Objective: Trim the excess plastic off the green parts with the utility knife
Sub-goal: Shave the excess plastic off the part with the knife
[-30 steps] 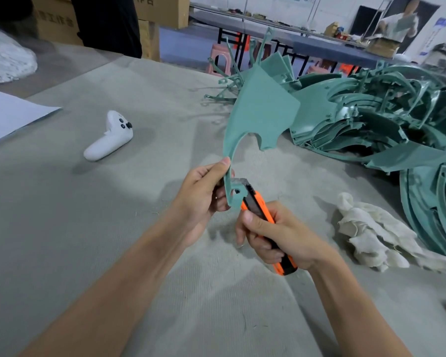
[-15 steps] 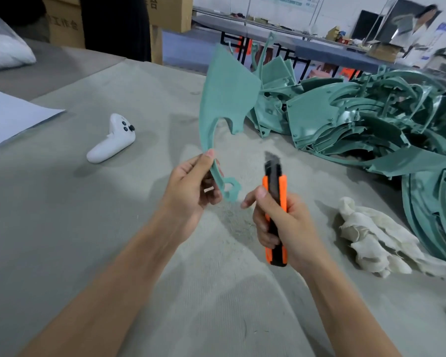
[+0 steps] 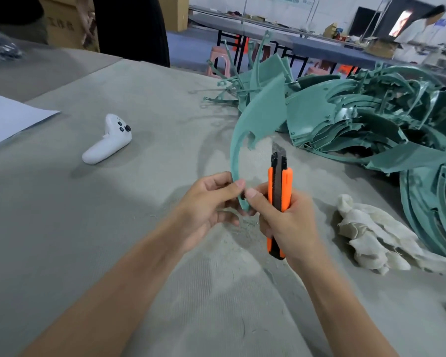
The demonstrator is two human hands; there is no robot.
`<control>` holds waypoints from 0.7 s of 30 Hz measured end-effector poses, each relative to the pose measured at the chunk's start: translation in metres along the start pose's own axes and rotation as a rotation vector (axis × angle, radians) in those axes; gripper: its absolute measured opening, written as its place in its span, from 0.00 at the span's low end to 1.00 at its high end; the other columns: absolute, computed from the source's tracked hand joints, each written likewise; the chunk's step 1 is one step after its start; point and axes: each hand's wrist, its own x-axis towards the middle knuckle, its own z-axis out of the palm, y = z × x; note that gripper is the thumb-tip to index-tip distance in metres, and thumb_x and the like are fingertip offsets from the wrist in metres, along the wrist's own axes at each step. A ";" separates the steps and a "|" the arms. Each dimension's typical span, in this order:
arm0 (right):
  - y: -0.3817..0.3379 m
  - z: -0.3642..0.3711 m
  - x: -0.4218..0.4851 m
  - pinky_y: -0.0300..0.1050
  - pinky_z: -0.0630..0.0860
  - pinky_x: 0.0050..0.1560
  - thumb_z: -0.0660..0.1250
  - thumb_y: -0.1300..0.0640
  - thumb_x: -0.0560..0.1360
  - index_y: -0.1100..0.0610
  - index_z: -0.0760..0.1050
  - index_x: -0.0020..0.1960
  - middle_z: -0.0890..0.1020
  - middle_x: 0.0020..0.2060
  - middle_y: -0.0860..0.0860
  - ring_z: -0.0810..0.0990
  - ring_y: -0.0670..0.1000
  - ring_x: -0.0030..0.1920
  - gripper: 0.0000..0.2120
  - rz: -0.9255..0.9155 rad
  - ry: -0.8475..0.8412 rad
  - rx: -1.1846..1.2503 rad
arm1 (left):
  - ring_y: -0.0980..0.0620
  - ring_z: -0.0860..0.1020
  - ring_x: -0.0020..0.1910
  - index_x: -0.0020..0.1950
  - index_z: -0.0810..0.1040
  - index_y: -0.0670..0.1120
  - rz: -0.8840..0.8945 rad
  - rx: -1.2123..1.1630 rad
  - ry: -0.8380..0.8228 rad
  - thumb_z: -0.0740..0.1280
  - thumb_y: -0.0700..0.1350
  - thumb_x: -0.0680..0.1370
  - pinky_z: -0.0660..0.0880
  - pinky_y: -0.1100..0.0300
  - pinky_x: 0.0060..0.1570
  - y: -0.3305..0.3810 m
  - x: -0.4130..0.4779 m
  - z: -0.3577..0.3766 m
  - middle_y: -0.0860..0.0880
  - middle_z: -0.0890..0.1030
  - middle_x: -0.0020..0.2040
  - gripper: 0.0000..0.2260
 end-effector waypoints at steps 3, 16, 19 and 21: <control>-0.002 -0.002 0.000 0.40 0.62 0.23 0.67 0.43 0.75 0.59 0.80 0.45 0.77 0.29 0.51 0.66 0.48 0.23 0.18 0.000 -0.028 0.040 | 0.53 0.78 0.33 0.46 0.79 0.41 -0.035 -0.127 -0.002 0.66 0.45 0.74 0.73 0.64 0.28 0.002 0.001 -0.002 0.47 0.81 0.38 0.08; 0.001 -0.013 0.001 0.35 0.60 0.21 0.63 0.44 0.75 0.56 0.74 0.34 0.65 0.25 0.51 0.61 0.47 0.21 0.18 0.086 -0.290 -0.070 | 0.54 0.80 0.31 0.35 0.83 0.46 0.083 -0.370 -0.008 0.63 0.44 0.74 0.78 0.65 0.30 0.008 0.003 -0.009 0.50 0.79 0.33 0.11; 0.000 -0.013 0.002 0.36 0.61 0.21 0.65 0.39 0.73 0.55 0.74 0.33 0.65 0.25 0.51 0.61 0.47 0.22 0.20 0.096 -0.283 -0.071 | 0.52 0.82 0.34 0.36 0.84 0.46 0.097 -0.360 -0.052 0.65 0.44 0.73 0.80 0.63 0.32 0.009 0.001 -0.011 0.49 0.80 0.34 0.09; -0.001 -0.013 0.001 0.36 0.61 0.21 0.65 0.39 0.73 0.56 0.74 0.34 0.65 0.25 0.52 0.62 0.47 0.22 0.21 0.095 -0.288 -0.072 | 0.52 0.83 0.35 0.38 0.84 0.46 0.102 -0.332 -0.089 0.67 0.45 0.72 0.80 0.63 0.34 0.008 0.000 -0.008 0.49 0.81 0.34 0.08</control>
